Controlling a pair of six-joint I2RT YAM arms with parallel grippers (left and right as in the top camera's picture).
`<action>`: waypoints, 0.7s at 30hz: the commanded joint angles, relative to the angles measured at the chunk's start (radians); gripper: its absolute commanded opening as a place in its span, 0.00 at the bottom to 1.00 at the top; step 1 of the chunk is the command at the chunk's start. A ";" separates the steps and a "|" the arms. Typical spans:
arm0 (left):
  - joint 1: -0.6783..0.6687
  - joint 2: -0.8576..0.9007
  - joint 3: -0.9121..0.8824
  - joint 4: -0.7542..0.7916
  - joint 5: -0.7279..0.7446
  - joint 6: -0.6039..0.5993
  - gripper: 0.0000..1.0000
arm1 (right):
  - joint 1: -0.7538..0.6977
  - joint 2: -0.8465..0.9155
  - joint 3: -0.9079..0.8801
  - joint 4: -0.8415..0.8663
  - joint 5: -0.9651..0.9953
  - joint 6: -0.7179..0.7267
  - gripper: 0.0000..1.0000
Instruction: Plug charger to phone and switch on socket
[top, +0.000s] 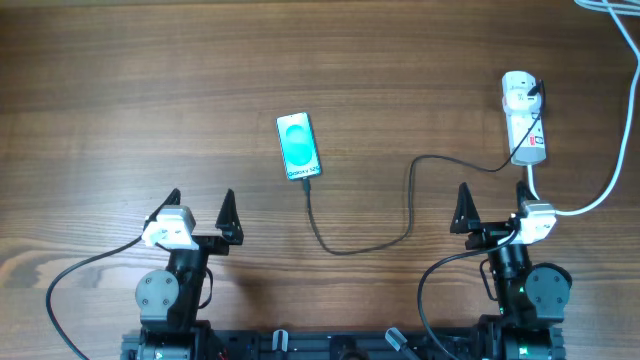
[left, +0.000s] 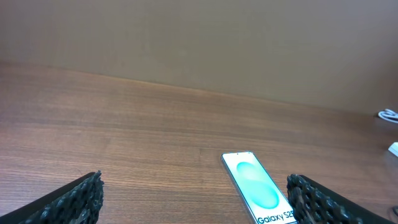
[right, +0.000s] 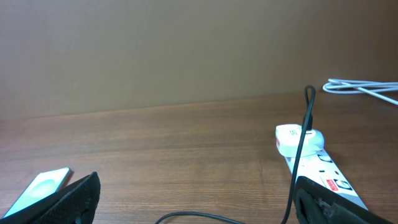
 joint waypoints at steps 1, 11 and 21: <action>0.003 -0.011 -0.006 -0.004 -0.010 0.020 1.00 | 0.006 -0.009 -0.002 0.005 0.002 -0.019 1.00; 0.003 -0.011 -0.006 -0.004 -0.010 0.020 1.00 | 0.006 -0.009 -0.002 0.005 0.002 -0.019 1.00; 0.003 -0.011 -0.006 -0.004 -0.010 0.020 1.00 | 0.006 -0.009 -0.002 0.005 0.002 -0.019 1.00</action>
